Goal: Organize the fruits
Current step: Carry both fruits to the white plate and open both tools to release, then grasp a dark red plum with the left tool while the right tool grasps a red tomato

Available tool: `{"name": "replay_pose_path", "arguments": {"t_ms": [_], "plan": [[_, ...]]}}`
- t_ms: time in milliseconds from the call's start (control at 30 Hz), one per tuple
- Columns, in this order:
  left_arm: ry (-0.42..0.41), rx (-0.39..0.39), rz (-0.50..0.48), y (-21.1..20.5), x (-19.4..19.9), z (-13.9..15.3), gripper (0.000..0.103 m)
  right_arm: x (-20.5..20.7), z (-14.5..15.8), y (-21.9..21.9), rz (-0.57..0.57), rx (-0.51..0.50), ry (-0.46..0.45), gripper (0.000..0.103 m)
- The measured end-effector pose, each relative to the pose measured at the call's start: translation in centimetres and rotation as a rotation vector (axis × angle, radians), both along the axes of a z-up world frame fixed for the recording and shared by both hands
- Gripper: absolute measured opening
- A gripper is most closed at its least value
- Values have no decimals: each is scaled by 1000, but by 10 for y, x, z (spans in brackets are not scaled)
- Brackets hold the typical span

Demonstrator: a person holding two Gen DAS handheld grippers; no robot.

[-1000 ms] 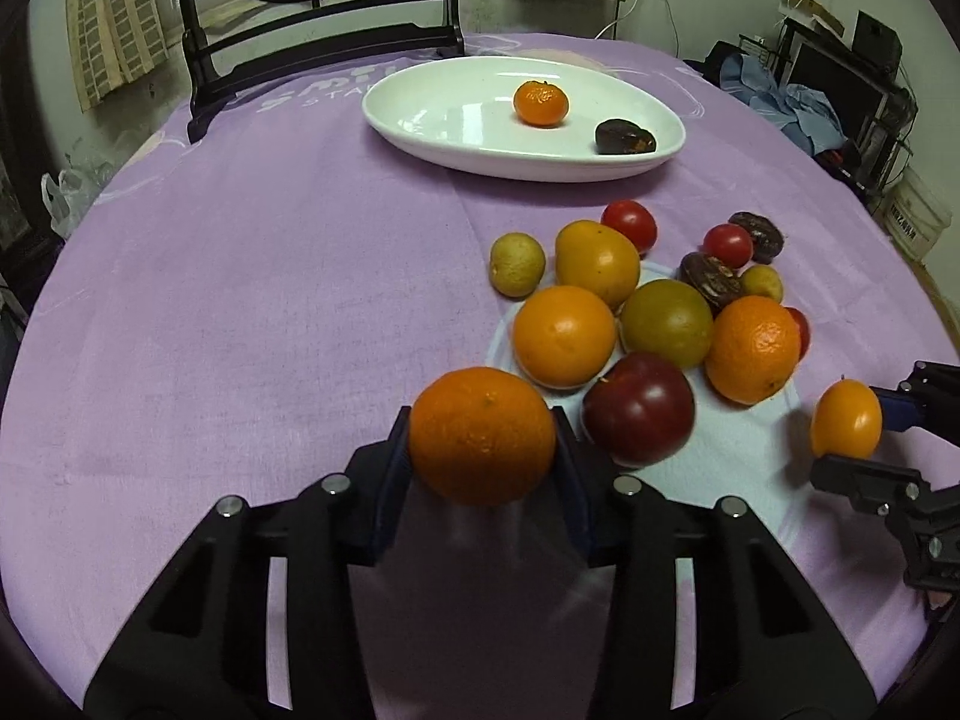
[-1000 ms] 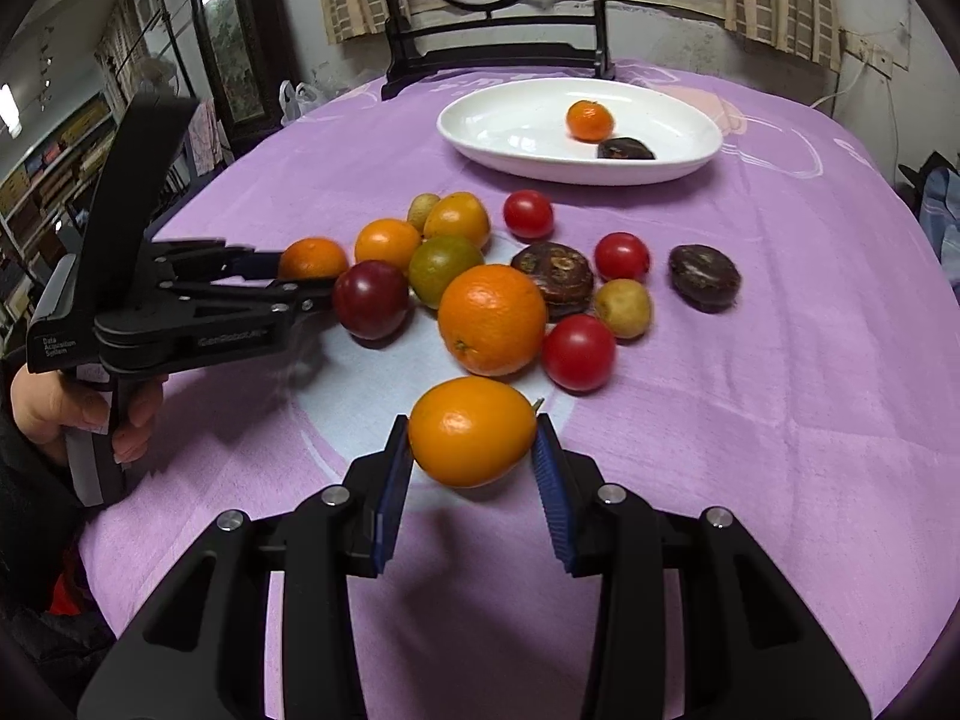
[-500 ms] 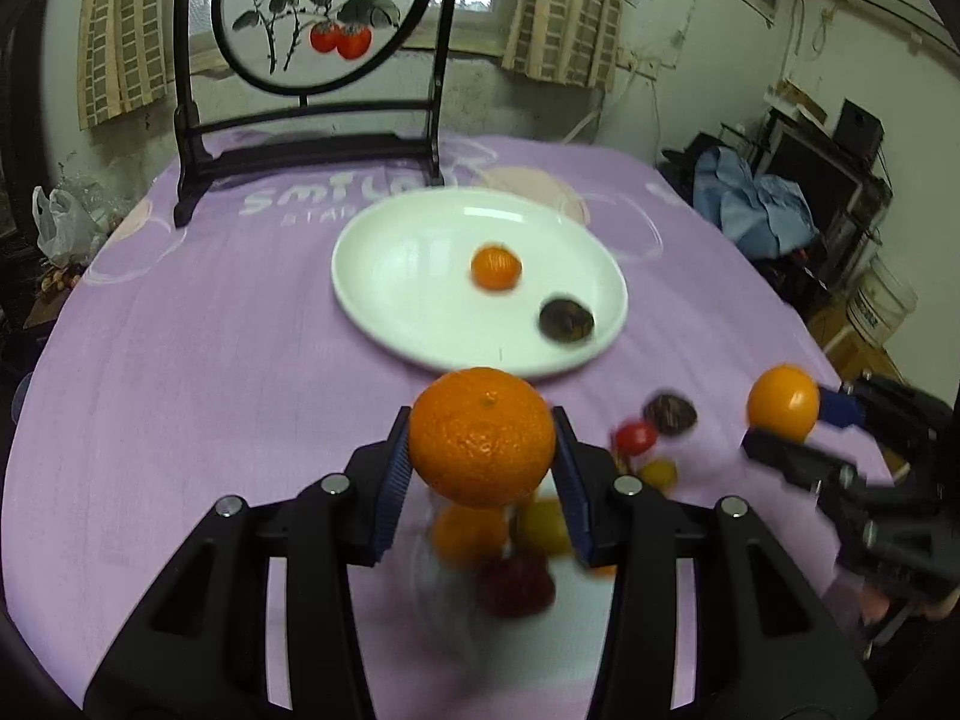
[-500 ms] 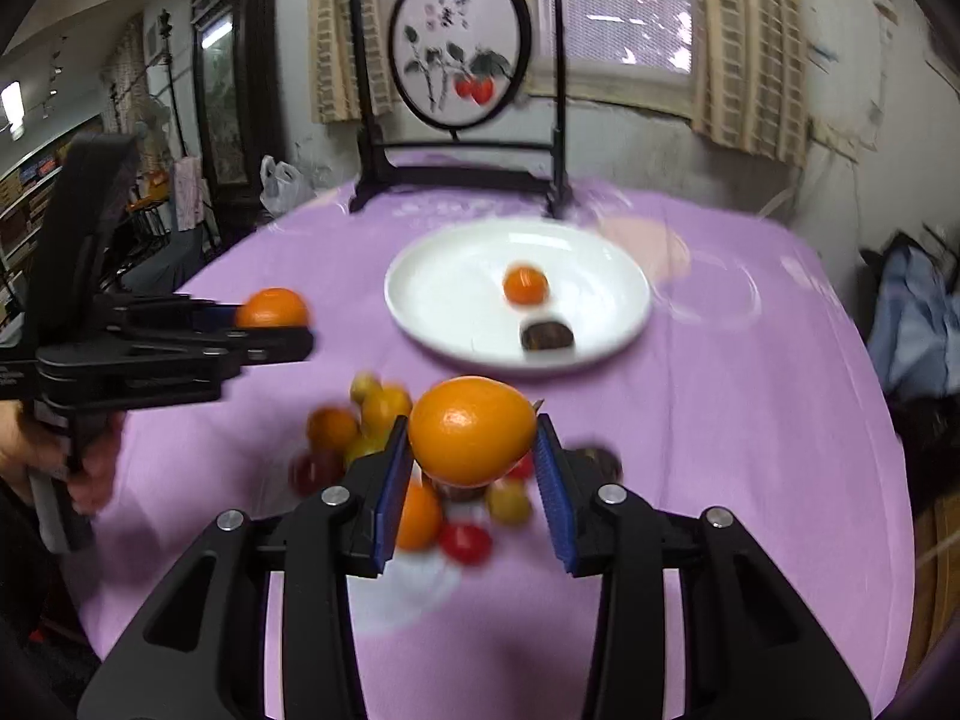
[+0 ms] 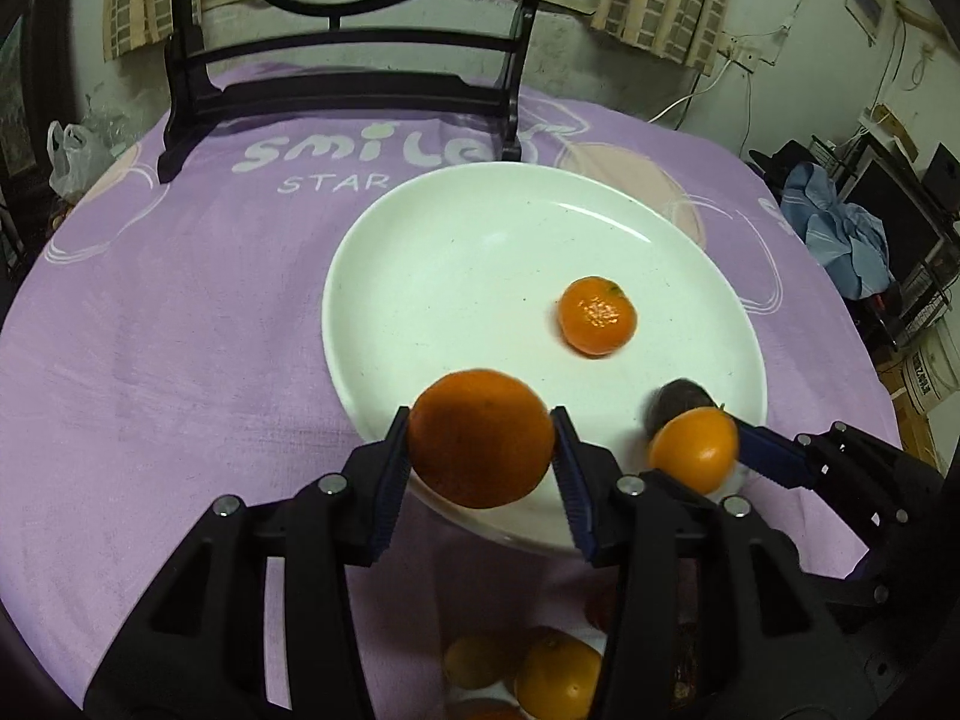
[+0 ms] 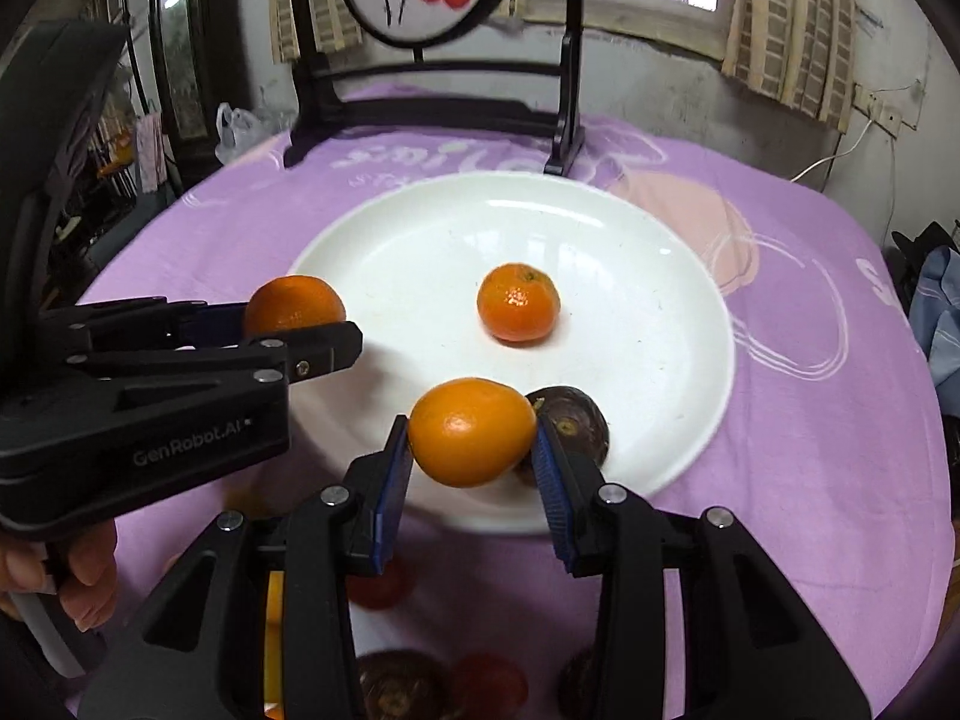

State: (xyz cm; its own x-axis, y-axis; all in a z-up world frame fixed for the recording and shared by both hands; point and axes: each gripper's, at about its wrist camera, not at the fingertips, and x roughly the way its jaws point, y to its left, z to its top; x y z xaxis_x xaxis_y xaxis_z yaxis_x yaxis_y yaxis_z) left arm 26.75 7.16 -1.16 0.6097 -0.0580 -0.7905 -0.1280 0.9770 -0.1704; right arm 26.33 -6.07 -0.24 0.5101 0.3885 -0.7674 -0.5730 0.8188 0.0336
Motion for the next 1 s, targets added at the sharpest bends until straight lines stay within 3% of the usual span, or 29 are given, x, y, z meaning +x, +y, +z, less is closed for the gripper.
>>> {"name": "replay_pose_path", "arguments": {"t_ms": [67, 100, 233, 367, 667, 1000], "plan": [[-34, 1, 2, 2, -1, 4, 76, -1, 2, -3, -4, 11, -8, 53], [-49, 14, 13, 3, -4, 7, 78, -2, 4, -4, -1, 17, -6, 53], [-81, 17, 8, 2, -17, 19, 81, -12, 10, -16, -13, 34, 6, 54], [-105, 41, 2, -3, -39, 28, 87, -32, 15, -30, -19, 39, -8, 64], [-103, 46, -8, -7, -102, 25, 93, -92, 20, -74, -20, 19, -30, 64], [-93, -50, -7, -1, -146, 11, 94, -152, -8, -91, 12, -52, 33, 64]]}}
